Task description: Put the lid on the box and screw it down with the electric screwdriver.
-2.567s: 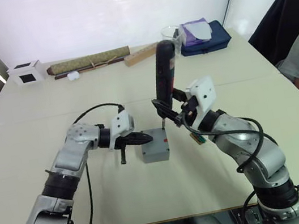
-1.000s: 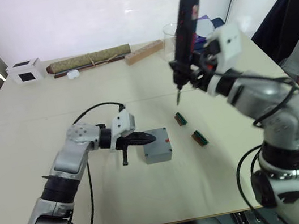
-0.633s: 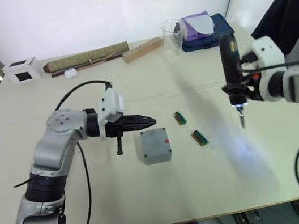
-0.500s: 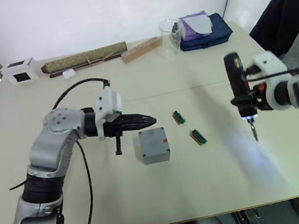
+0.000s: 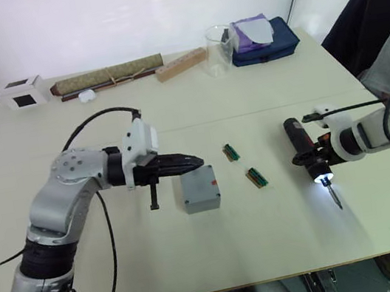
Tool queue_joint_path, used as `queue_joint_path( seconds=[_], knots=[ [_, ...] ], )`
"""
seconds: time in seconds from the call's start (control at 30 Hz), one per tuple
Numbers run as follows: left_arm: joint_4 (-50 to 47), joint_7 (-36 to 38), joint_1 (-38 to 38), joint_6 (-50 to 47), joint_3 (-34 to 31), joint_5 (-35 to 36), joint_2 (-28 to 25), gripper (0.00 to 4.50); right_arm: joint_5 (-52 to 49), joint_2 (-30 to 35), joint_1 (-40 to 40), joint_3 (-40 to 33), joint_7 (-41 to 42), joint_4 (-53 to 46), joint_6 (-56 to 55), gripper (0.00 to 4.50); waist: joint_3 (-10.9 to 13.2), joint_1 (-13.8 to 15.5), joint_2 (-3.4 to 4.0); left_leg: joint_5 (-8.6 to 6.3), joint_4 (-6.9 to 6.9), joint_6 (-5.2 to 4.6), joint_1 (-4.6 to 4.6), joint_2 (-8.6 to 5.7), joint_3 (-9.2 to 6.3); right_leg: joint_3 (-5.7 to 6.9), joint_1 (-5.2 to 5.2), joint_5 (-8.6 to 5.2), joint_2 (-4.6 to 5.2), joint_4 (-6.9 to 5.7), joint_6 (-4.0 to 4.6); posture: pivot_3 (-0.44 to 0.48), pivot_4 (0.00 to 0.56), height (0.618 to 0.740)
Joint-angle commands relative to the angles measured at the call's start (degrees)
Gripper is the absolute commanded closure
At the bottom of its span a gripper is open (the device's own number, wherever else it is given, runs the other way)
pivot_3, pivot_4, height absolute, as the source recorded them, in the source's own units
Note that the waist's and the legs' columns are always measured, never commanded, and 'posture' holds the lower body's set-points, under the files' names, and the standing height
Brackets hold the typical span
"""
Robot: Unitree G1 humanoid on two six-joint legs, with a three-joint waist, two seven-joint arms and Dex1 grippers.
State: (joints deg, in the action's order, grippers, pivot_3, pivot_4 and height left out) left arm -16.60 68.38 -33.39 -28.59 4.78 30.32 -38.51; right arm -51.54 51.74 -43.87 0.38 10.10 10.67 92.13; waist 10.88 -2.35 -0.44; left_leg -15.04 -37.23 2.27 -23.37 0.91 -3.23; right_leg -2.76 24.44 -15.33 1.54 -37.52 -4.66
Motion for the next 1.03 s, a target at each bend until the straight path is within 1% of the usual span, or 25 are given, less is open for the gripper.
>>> queue_joint_path(
  seconds=[0.03, 0.1, 0.17, 0.2, 0.23, 0.27, 0.3, 0.37, 0.4, 0.43, 0.53, 0.6, 0.7, 0.83, 0.9, 1.03],
  knots=[
    [-0.2, -0.6, -0.5, -1.1, -2.0, 0.1, -2.3, 4.5, -0.4, 3.6, -0.9, -1.8, 2.9, -5.9, 0.4, 0.03, 0.0, 0.0, 0.02, 0.0, 0.0, 0.0, -0.01, 0.0, 0.0, 0.0, 0.0, 0.0, 0.0, 0.0, 0.0, 0.0, 0.15, 0.736],
    [0.7, -1.1, -0.1, -2.3, -2.4, -0.1, -3.9, 4.5, 0.1, 8.0, 1.1, -1.5, 7.4, -13.7, -2.1, 0.03, 0.0, 0.1, 0.08, 0.0, 0.04, 0.0, -0.01, 0.0, -0.01, 0.0, 0.02, -0.01, -0.01, 0.0, -0.01, 0.0, 0.15, 0.736],
    [2.2, -0.6, 0.4, -2.9, -3.0, -0.1, -5.7, 4.5, 0.8, 10.6, 3.1, -1.0, 11.0, -19.7, -5.0, 0.03, 0.1, 0.1, 0.11, 0.0, 0.09, 0.0, -0.02, 0.01, -0.04, 0.03, 0.05, -0.01, -0.02, 0.0, -0.01, 0.0, 0.15, 0.736],
    [2.9, -0.2, 1.6, -2.6, -3.0, -1.3, -7.5, 4.5, -0.5, 12.5, 5.2, -3.3, 14.5, -23.0, -7.0, 0.03, 0.1, 0.0, 0.09, 0.0, 0.1, 0.0, -0.01, 0.01, -0.05, 0.04, 0.05, -0.01, -0.03, 0.0, -0.01, 0.0, 0.15, 0.736],
    [3.6, -0.1, 2.6, -2.4, -2.9, -2.5, -9.1, 4.26, -1.3, 13.9, 7.3, -5.8, 17.7, -25.5, -9.2, 0.01, 0.1, -0.1, 0.09, 0.0, 0.11, 0.0, -0.02, 0.02, -0.05, 0.05, 0.05, -0.01, -0.03, 0.01, -0.01, 0.0, 0.15, 0.736],
    [4.6, 0.2, 3.7, -2.0, -2.8, -3.5, -10.6, 3.97, -2.0, 14.2, 8.8, -8.4, 19.9, -27.4, -11.3, 0.0, 0.1, -0.2, 0.08, -0.01, 0.13, 0.0, 0.0, 0.02, -0.05, 0.05, 0.05, -0.02, -0.03, 0.04, -0.01, 0.0, 0.15, 0.736],
    [5.7, 0.4, 4.5, -1.3, -2.9, -4.4, -11.7, 3.78, -2.4, 14.0, 9.7, -10.7, 21.3, -28.6, -12.9, 0.0, 0.1, -0.3, 0.08, -0.01, 0.14, -0.01, 0.01, 0.02, -0.04, 0.04, 0.05, -0.02, -0.03, 0.04, -0.01, 0.0, 0.15, 0.736],
    [6.5, 1.0, 6.8, -0.1, -3.4, -5.7, -14.1, 2.98, -3.8, 14.4, 13.8, -17.4, 26.4, -31.2, -16.4, 0.0, 0.1, -0.1, 0.09, -0.01, 0.14, -0.01, 0.02, 0.03, 0.01, 0.0, 0.06, -0.01, -0.04, 0.03, -0.01, 0.0, 0.15, 0.736],
    [6.3, 1.2, 7.9, -0.9, -4.3, -5.0, -14.9, 2.5, -3.7, 14.7, 16.6, -20.4, 28.7, -33.1, -18.4, 0.0, 0.1, 0.0, 0.08, -0.01, 0.12, -0.01, 0.02, 0.03, 0.0, 0.01, 0.05, -0.01, -0.03, 0.02, -0.01, 0.0, 0.15, 0.736],
    [6.1, 1.5, 8.9, -1.6, -5.4, -4.1, -15.7, 2.23, -3.7, 15.0, 19.6, -23.0, 30.7, -35.0, -19.7, 0.0, 0.1, 0.0, 0.08, -0.01, 0.1, -0.01, 0.02, 0.03, 0.0, 0.02, 0.04, -0.01, -0.02, 0.01, -0.01, 0.0, 0.15, 0.736],
    [5.6, 3.1, 11.2, -4.1, -8.5, -1.8, -18.8, 0.96, -4.8, 14.7, 26.1, -28.6, 34.4, -39.6, -21.2, 0.0, 0.2, 0.6, -0.05, -0.01, 0.08, 0.0, -0.01, 0.04, -0.01, 0.05, 0.03, -0.02, 0.0, 0.04, -0.01, 0.0, 0.15, 0.736],
    [6.1, 4.2, 12.1, -6.3, -10.8, -0.1, -21.0, 0.09, -5.1, 15.1, 29.7, -30.9, 36.5, -42.3, -22.1, 0.0, 0.2, 0.8, -0.06, 0.0, 0.07, 0.0, -0.02, 0.03, 0.0, 0.05, 0.03, -0.01, 0.03, 0.04, -0.01, 0.0, 0.15, 0.736],
    [6.8, 6.3, 13.4, -7.4, -13.3, 1.3, -23.7, 0.03, -3.0, 16.5, 34.4, -32.4, 38.8, -45.2, -24.1, 0.0, 0.2, 1.1, -0.05, 0.0, 0.05, 0.0, 0.03, 0.03, 0.04, 0.03, 0.0, -0.01, 0.03, 0.03, -0.01, 0.0, 0.15, 0.736],
    [7.7, 8.6, 15.4, -7.1, -16.2, 1.7, -27.0, 0.03, -0.4, 18.5, 41.7, -37.9, 43.4, -48.1, -25.3, 0.0, 0.2, 1.4, -0.05, 0.0, 0.06, 0.0, 0.04, 0.04, 0.05, 0.03, 0.0, -0.02, 0.02, 0.03, 0.0, 0.0, 0.15, 0.736],
    [8.3, 10.5, 15.8, -8.0, -17.3, 3.1, -28.4, 0.03, 0.2, 19.0, 43.9, -40.9, 45.2, -48.5, -25.5, 0.0, 0.2, 1.5, -0.06, 0.0, 0.05, 0.0, 0.04, 0.04, 0.05, 0.03, 0.0, -0.02, 0.02, 0.03, 0.0, 0.0, 0.15, 0.736],
    [8.3, 10.5, 16.9, -8.0, -19.2, 3.3, -29.4, 0.03, 1.9, 19.2, 46.7, -44.5, 47.4, -49.2, -26.4, 0.0, 0.1, 1.5, -0.06, 0.0, 0.03, 0.01, 0.04, 0.04, 0.06, 0.03, -0.02, -0.02, 0.03, 0.03, 0.0, 0.0, 0.15, 0.736]
  ],
)
